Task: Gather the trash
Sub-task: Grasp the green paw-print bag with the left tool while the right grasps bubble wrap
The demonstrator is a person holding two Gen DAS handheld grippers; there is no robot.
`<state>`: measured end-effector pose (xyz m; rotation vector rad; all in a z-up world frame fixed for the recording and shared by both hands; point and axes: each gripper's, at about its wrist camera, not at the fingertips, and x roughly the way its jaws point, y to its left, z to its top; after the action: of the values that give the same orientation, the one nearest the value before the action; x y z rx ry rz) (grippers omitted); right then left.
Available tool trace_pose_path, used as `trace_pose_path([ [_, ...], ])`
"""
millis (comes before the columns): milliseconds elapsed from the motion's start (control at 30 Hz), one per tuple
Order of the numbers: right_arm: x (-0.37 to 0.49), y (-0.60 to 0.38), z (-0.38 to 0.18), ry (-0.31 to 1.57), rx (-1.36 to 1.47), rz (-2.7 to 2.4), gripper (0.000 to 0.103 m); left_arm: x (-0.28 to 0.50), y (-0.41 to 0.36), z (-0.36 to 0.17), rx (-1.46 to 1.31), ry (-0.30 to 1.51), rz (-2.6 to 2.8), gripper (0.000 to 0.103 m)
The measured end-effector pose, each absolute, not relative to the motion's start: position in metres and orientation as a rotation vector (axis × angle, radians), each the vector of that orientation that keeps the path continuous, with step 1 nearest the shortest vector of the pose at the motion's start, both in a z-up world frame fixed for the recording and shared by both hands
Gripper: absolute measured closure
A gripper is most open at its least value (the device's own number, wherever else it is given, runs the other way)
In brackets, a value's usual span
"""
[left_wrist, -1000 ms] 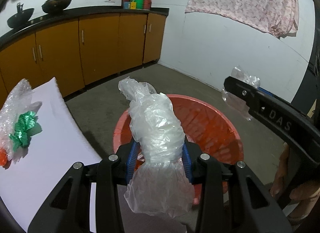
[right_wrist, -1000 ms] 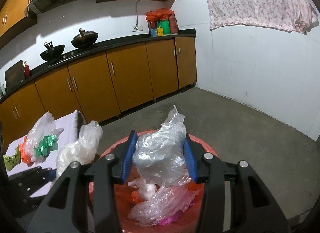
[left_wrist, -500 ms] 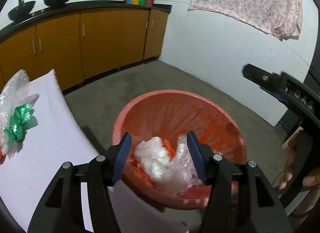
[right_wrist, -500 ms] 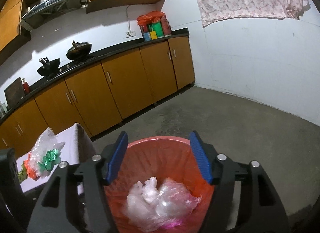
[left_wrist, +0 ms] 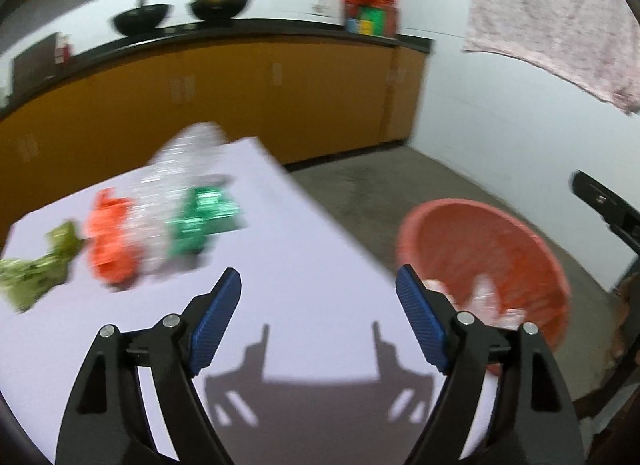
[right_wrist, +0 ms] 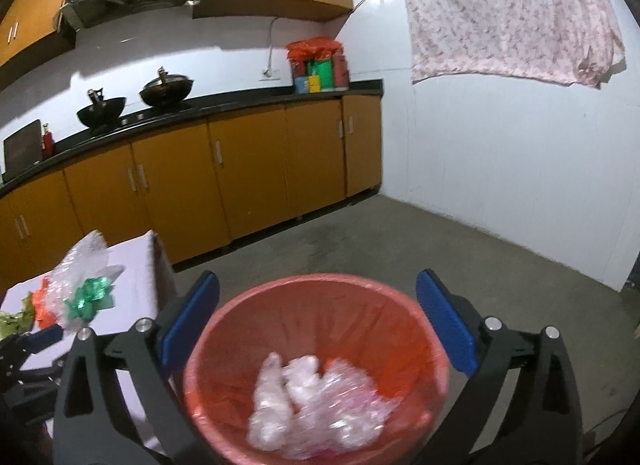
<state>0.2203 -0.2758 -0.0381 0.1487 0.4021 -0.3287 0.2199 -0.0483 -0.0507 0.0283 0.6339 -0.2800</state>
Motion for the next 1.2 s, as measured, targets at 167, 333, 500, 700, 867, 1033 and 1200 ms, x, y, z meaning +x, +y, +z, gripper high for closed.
trace_pose_path([
  [167,0.234,-0.230,-0.047,0.466,0.083,-0.254,0.004,0.220,0.015,-0.051,0.036,0.622,-0.098,0.019],
  [333,0.250,-0.180,-0.054,0.502,0.071,-0.130,0.004,0.231,0.088,-0.055,0.071,0.621,0.090,0.016],
  [500,0.275,-0.132,-0.058,0.529,0.101,-0.007,0.005,0.245,0.148,-0.058,0.077,0.624,0.222,0.010],
  [700,0.323,-0.083,-0.059,0.583,0.169,0.125,0.018,0.259,0.186,-0.060,0.060,0.625,0.268,0.009],
  [867,0.374,-0.049,-0.062,0.628,0.200,0.177,0.022,0.271,0.211,-0.059,0.010,0.609,0.253,0.006],
  [1033,0.425,-0.023,-0.068,0.693,0.223,0.193,0.021,0.284,0.220,-0.063,0.012,0.614,0.219,0.006],
  [1200,0.450,-0.018,-0.083,0.772,0.265,0.205,0.022,0.300,0.226,-0.074,0.041,0.674,0.153,0.006],
])
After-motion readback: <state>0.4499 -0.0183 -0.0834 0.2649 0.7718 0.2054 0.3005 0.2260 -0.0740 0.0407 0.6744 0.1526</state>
